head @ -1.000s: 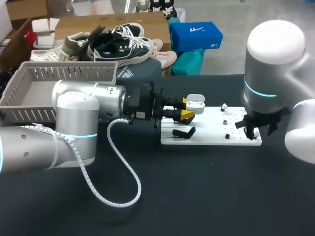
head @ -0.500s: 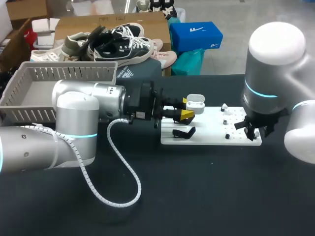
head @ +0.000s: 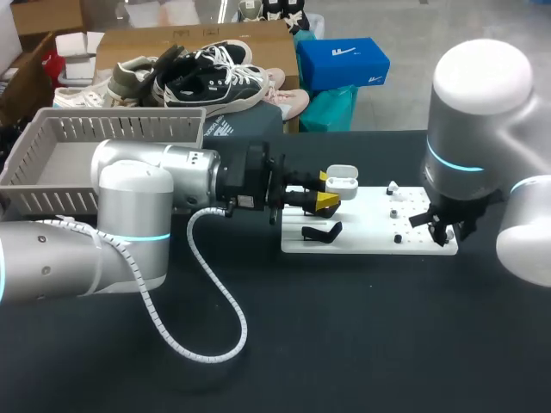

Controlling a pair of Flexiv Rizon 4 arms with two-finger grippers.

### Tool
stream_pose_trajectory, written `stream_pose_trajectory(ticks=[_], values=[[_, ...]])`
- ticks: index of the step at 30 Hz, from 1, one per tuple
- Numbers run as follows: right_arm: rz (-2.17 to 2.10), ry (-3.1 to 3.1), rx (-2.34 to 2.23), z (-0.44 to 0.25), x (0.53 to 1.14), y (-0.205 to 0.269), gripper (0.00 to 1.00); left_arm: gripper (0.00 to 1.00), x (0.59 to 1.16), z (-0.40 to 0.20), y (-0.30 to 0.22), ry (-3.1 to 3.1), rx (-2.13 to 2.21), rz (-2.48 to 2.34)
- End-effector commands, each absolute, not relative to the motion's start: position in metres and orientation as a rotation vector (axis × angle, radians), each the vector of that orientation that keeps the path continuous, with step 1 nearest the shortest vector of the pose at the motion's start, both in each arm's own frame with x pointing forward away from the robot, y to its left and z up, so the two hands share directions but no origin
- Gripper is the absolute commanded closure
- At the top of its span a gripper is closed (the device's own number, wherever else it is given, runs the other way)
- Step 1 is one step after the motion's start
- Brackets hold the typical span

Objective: Pick up each earbud case from the left stands, insert the matching earbuds, close the lid, and place the case in the box.

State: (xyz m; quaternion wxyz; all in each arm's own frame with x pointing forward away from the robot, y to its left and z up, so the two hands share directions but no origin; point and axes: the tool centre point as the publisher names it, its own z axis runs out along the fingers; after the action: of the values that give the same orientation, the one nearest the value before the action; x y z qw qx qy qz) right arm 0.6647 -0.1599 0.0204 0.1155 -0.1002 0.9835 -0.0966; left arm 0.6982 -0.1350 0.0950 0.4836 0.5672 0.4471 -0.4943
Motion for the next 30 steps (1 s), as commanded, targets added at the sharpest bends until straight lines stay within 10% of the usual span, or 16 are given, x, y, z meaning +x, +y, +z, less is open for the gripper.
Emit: stream_pose_trajectory(ticks=[1, 7, 14, 30], values=[[-0.289, 2.885, -0.294, 0.019, 0.666, -0.158, 0.71, 1.00, 0.698, 0.095, -0.135, 1.088, 1.379, -1.203], [-0.294, 2.890, -0.293, 0.019, 0.666, -0.158, 0.73, 1.00, 0.698, 0.095, -0.135, 1.088, 1.379, -1.203], [-0.295, 2.896, -0.291, 0.018, 0.666, -0.158, 1.00, 1.00, 0.698, 0.095, -0.135, 1.088, 1.379, -1.203], [-0.294, 2.859, -0.303, 0.045, 0.657, -0.153, 1.00, 1.00, 0.698, 0.095, -0.135, 1.088, 1.379, -1.203]])
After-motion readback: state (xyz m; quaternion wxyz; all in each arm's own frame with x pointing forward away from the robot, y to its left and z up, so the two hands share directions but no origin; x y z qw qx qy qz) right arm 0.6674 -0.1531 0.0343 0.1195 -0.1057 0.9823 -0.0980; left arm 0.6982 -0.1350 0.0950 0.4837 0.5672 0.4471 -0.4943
